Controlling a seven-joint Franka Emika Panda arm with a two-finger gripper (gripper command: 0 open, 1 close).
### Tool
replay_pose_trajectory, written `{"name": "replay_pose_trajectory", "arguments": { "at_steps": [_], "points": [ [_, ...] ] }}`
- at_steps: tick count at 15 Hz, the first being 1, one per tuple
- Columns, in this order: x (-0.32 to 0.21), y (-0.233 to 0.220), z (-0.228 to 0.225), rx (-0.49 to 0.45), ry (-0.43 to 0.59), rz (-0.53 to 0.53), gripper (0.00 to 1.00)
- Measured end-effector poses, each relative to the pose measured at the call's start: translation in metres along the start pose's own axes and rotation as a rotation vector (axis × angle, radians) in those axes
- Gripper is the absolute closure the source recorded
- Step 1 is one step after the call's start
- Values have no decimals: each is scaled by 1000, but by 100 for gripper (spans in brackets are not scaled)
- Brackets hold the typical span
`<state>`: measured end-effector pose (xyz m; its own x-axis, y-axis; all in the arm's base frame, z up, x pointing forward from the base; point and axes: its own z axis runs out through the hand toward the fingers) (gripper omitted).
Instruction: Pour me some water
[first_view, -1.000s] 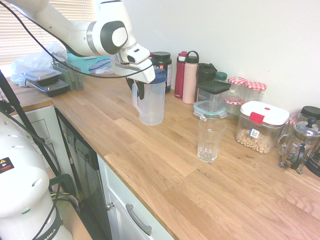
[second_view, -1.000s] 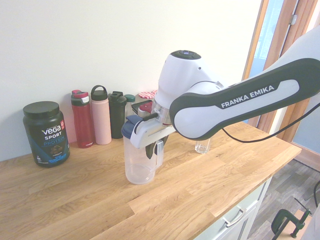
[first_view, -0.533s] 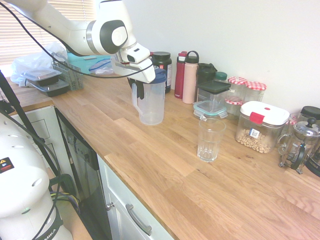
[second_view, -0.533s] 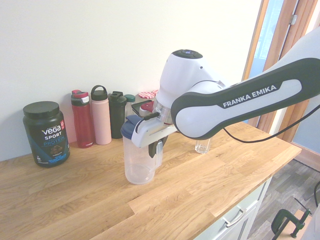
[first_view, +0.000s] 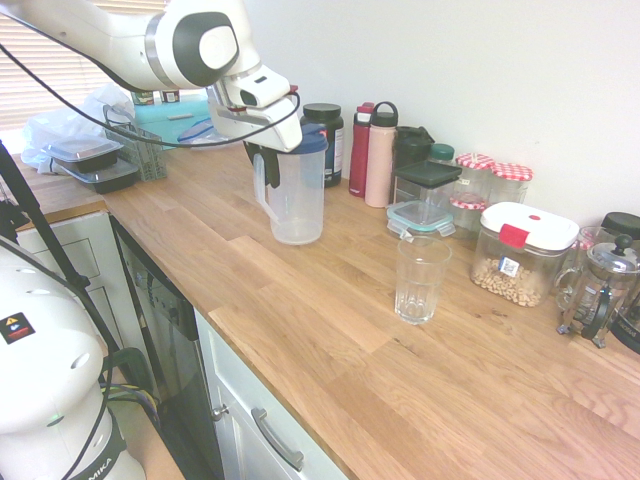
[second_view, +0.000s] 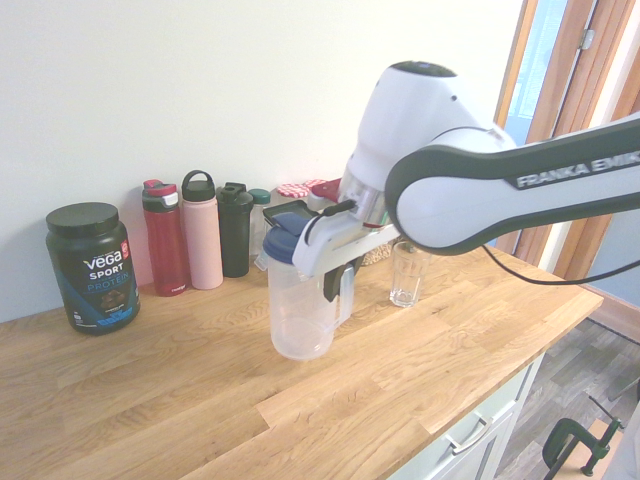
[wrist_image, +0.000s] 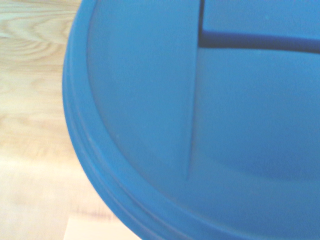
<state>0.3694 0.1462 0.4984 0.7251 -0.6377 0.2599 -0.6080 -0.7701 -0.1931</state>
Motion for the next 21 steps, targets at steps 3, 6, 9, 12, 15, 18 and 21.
{"name": "replay_pose_trajectory", "arguments": {
  "at_steps": [3,6,9,12,15,18,21],
  "points": [
    [-3,49,-36,-16,-24,-74,100],
    [9,118,-60,-40,-44,-183,100],
    [20,195,-80,-26,-82,-319,100],
    [28,274,-100,-19,-89,-385,100],
    [51,328,-96,-42,-77,-373,100],
    [91,356,-85,-92,-93,-355,100],
    [148,359,-88,-215,-141,-361,100]
  ]
}}
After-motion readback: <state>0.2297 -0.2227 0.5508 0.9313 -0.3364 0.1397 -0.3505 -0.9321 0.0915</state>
